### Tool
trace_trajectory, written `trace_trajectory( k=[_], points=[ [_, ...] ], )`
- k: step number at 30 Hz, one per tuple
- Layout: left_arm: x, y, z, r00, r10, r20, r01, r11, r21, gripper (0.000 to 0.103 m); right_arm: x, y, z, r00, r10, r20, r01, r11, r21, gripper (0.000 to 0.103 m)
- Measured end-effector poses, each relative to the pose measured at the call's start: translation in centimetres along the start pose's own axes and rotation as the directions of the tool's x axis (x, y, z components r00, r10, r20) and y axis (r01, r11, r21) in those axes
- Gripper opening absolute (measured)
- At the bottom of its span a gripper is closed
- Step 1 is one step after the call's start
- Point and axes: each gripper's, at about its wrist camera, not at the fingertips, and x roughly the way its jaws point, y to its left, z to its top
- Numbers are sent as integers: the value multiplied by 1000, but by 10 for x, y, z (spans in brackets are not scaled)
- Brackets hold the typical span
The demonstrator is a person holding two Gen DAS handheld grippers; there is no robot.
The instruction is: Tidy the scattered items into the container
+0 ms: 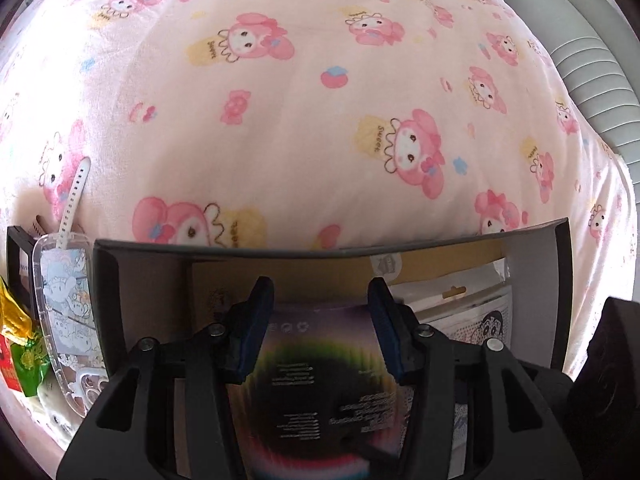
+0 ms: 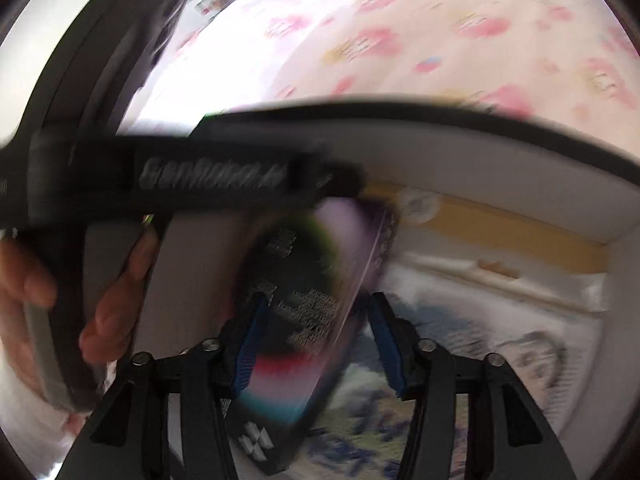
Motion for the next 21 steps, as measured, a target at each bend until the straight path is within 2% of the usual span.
trace_trajectory(
  k=[3, 4, 7, 10, 13, 16, 19, 21],
  points=[
    [2, -1, -5, 999, -7, -38, 7, 1000, 4, 50, 6, 12, -3, 994, 92, -53, -94, 995, -41, 50],
    [2, -1, -7, 999, -4, -40, 4, 1000, 8, 50, 5, 15, -4, 995, 85, -48, -87, 995, -49, 50],
    [-1, -2, -9, 1000, 4, -28, -3, 1000, 19, 50, -4, 15, -4, 1000, -21, -4, 21, 997, -69, 50],
    [1, 0, -9, 999, -27, -39, 27, 1000, 6, 50, -16, -1, -3, 994, -96, 43, 97, 995, -5, 50],
    [8, 2, -8, 991, -107, -78, 107, 994, 2, 51, -27, -14, -5, 985, -152, 81, 149, 988, 42, 50],
    [3, 2, -7, 993, -95, -67, 94, 995, -12, 51, -40, -25, -8, 969, -219, 114, 211, 974, 79, 50],
    [-7, -7, -5, 993, -118, 1, 118, 993, 9, 51, -52, -34, -7, 966, -209, 155, 188, 972, 137, 50],
    [-8, -17, -3, 995, -95, 26, 93, 995, 43, 51, -52, -38, -4, 971, -183, 156, 158, 975, 159, 50]
  ],
)
